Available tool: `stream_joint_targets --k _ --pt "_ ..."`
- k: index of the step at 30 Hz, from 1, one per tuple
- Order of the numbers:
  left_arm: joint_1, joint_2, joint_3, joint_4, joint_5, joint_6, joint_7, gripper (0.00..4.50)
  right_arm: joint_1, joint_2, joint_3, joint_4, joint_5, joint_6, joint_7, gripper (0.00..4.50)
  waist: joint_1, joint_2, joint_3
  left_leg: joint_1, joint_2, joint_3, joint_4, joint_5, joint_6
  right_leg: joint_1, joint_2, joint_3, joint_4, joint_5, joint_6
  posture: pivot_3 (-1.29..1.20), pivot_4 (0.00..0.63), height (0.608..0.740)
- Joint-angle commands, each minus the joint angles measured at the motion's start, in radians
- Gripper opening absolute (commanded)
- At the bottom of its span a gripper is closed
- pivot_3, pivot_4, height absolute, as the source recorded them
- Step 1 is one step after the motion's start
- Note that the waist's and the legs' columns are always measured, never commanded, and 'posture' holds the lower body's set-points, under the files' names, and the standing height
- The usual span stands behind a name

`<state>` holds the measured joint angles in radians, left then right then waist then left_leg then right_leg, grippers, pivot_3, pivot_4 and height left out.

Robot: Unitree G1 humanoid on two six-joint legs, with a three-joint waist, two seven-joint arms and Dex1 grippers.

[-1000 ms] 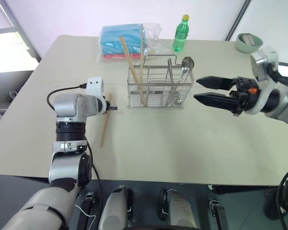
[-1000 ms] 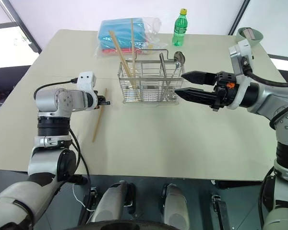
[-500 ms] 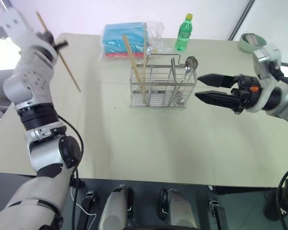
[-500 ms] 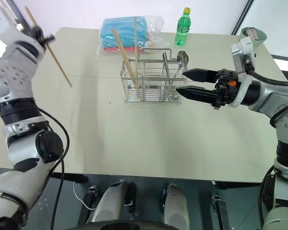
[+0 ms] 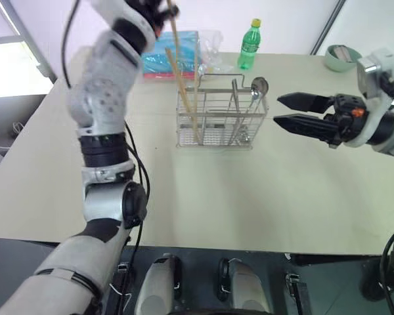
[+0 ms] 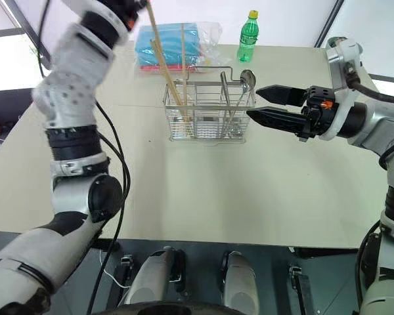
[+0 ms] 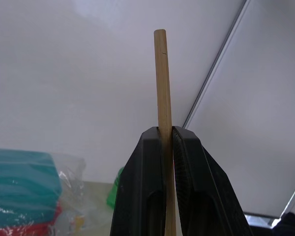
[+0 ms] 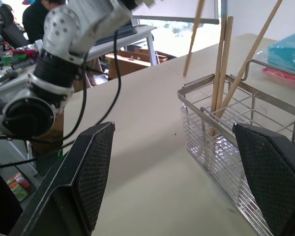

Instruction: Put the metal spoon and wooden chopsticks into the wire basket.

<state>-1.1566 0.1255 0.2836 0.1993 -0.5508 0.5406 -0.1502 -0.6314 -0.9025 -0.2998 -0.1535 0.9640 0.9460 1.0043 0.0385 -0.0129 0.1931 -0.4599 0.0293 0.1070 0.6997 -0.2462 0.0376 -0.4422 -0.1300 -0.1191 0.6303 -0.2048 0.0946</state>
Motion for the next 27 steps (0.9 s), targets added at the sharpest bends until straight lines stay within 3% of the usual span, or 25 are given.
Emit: stream_joint_targets --k 1,10,14,18,20,23,27 --pt "0.031 0.002 -0.081 0.041 0.11 -0.172 -0.061 0.06 0.006 -0.015 -0.074 -0.042 0.05 0.02 -0.037 3.95 0.0 0.0 0.0 0.0 0.0 0.0 0.0 0.0 0.0 0.0 0.0 0.0 0.0 0.0 0.0 0.0 0.15 0.707" --pt "0.087 -0.05 -0.16 0.14 0.198 -0.343 -0.136 0.06 0.045 -0.01 -0.111 -0.083 0.087 0.039 -0.093 3.95 0.002 0.0 0.0 0.0 0.001 -0.001 0.0 -0.001 0.002 0.0 0.0 0.0 -0.001 0.0 0.0 0.0 0.15 0.707" --pt "0.109 -0.058 -0.151 0.114 0.186 -0.317 -0.135 1.37 0.043 -0.014 -0.101 -0.076 0.083 0.028 -0.097 3.95 0.0 0.0 0.0 -0.001 0.001 -0.001 0.0 -0.003 0.006 0.0 0.0 0.0 -0.001 0.0 0.0 0.0 0.15 0.707" --pt "0.105 -0.015 -0.121 0.013 0.132 -0.206 -0.138 3.37 0.035 -0.015 -0.074 -0.059 0.056 0.006 -0.084 3.95 -0.002 0.0 0.0 0.0 0.001 -0.001 0.0 -0.004 0.007 -0.001 0.001 0.0 0.0 0.0 0.0 0.0 0.15 0.707" --pt "0.098 0.028 -0.094 -0.038 0.089 -0.134 -0.142 3.37 0.028 -0.015 -0.064 -0.045 0.043 -0.004 -0.075 3.95 -0.002 0.0 0.0 0.0 0.002 -0.001 0.0 -0.004 0.007 -0.001 0.001 0.0 0.0 0.0 0.0 0.0 0.15 0.707" --pt "0.101 0.27 -0.101 -0.167 0.043 0.039 -0.303 3.37 0.028 -0.028 -0.037 0.002 -0.008 -0.041 -0.036 3.95 -0.013 0.001 0.0 -0.001 0.002 0.0 0.0 -0.004 0.006 -0.002 0.002 0.001 0.0 0.0 0.0 0.0 0.15 0.707" --pt "0.246 0.69 -0.165 -0.318 0.005 0.137 -0.713 3.37 0.043 -0.07 0.01 0.107 -0.122 -0.131 0.048 3.95 -0.03 0.003 -0.001 -0.001 0.002 0.0 -0.001 -0.001 0.0 -0.002 0.003 0.001 0.0 0.0 -0.001 0.0 0.15 0.707"
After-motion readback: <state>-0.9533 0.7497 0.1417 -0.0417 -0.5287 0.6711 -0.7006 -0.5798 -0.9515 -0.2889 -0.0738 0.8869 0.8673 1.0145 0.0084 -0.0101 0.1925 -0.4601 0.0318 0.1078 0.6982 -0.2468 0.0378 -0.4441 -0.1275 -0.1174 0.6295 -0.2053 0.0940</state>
